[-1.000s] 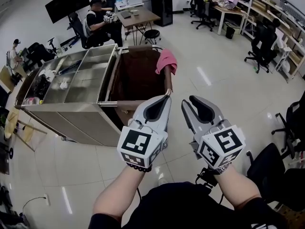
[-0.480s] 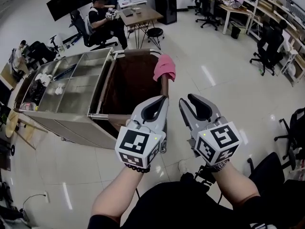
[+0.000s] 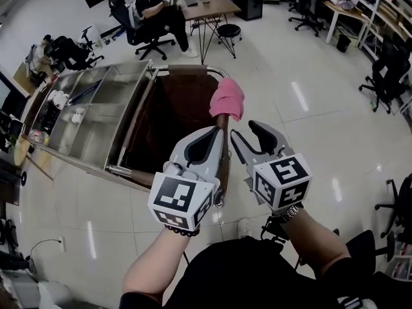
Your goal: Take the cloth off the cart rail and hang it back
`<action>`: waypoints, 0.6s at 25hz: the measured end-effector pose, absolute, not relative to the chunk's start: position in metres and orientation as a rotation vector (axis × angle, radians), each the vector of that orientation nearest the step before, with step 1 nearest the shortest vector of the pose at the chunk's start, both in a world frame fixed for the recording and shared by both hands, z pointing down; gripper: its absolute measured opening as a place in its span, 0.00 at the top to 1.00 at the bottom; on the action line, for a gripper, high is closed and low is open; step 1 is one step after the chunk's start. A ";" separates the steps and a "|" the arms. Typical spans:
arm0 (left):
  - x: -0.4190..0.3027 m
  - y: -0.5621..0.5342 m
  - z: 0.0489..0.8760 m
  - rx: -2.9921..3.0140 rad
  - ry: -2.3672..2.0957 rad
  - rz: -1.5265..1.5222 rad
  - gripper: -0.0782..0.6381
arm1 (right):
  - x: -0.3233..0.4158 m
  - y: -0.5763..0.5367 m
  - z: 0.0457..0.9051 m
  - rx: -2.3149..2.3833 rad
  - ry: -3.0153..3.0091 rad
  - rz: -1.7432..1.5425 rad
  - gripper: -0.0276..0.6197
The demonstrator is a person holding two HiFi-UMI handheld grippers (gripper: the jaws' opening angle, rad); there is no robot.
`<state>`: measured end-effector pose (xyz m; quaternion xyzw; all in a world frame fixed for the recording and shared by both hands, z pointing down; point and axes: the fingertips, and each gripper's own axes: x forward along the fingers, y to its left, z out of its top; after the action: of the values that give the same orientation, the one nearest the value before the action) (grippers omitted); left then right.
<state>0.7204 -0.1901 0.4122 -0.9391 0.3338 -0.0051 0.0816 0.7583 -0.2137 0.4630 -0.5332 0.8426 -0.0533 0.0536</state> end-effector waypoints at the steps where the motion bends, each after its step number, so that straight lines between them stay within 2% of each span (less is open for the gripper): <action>1: 0.722 -0.199 0.415 -2.809 1.019 -0.016 0.89 | 0.760 -0.226 0.471 -1.616 2.575 -0.180 0.67; 15: 0.744 -0.284 0.465 -2.831 1.146 -0.131 0.89 | 0.764 -0.335 0.563 -1.536 2.727 -0.348 0.65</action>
<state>0.7435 -0.2839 0.4651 -0.9252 0.3747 -0.0428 0.0424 0.7636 -0.3353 0.5627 -0.4876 0.8660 -0.1106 -0.0039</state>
